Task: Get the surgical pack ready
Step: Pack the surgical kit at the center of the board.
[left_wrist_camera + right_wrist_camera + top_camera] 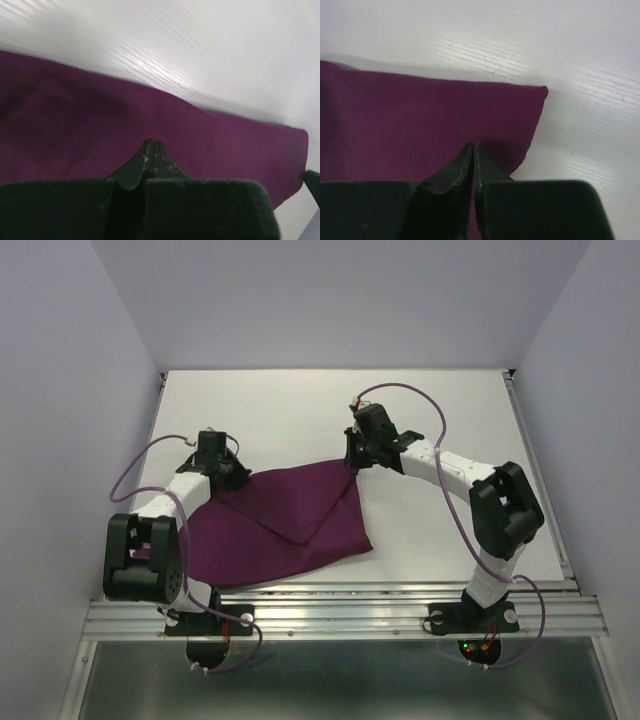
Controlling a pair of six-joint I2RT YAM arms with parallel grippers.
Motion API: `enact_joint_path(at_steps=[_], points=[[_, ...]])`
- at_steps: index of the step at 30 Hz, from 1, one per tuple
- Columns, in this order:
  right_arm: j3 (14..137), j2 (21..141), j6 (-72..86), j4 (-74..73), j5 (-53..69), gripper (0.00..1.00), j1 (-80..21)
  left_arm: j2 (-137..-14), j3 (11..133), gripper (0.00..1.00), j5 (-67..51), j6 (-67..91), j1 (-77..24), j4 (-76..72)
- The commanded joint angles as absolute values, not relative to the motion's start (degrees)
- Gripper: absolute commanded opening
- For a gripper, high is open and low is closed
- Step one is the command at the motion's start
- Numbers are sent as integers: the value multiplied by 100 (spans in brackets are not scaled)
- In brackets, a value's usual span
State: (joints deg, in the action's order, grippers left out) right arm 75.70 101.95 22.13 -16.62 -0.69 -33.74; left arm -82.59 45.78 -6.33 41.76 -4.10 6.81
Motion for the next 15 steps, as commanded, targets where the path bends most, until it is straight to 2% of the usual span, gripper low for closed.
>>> enact_joint_path(at_steps=[1, 7, 15], points=[[7436, 10327, 2347, -1714, -202, 9, -3410, -8051, 4685, 0, -458, 4306, -1115, 923], [7506, 10231, 2241, -1793, -255, 9, -3410, -8226, 4579, 0, -483, 4631, -1774, 634], [7357, 9853, 2276, -1837, -325, 9, -3410, -9798, 5131, 0, -562, 4615, -2311, 141]])
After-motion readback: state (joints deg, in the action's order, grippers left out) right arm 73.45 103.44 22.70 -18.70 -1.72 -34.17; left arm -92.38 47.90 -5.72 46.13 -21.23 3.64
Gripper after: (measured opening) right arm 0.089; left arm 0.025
